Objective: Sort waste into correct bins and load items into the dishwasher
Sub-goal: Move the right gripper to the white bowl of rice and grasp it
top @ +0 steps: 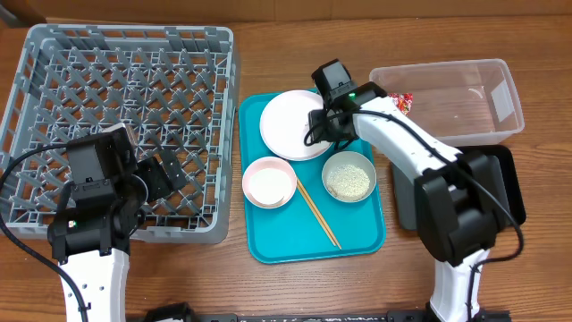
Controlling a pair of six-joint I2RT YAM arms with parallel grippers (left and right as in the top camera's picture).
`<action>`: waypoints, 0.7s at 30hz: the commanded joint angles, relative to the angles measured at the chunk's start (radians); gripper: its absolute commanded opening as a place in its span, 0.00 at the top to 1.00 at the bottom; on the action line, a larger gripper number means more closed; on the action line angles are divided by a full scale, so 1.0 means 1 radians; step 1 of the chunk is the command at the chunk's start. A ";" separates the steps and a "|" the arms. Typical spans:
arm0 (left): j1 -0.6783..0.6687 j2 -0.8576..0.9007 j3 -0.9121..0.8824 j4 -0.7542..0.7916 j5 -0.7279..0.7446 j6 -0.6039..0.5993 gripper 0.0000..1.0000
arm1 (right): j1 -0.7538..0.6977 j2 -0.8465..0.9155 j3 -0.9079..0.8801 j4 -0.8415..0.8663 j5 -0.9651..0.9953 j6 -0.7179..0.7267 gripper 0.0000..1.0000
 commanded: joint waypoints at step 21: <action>0.005 0.006 0.029 0.003 -0.007 -0.010 0.00 | 0.020 0.020 -0.010 0.028 -0.018 0.024 0.84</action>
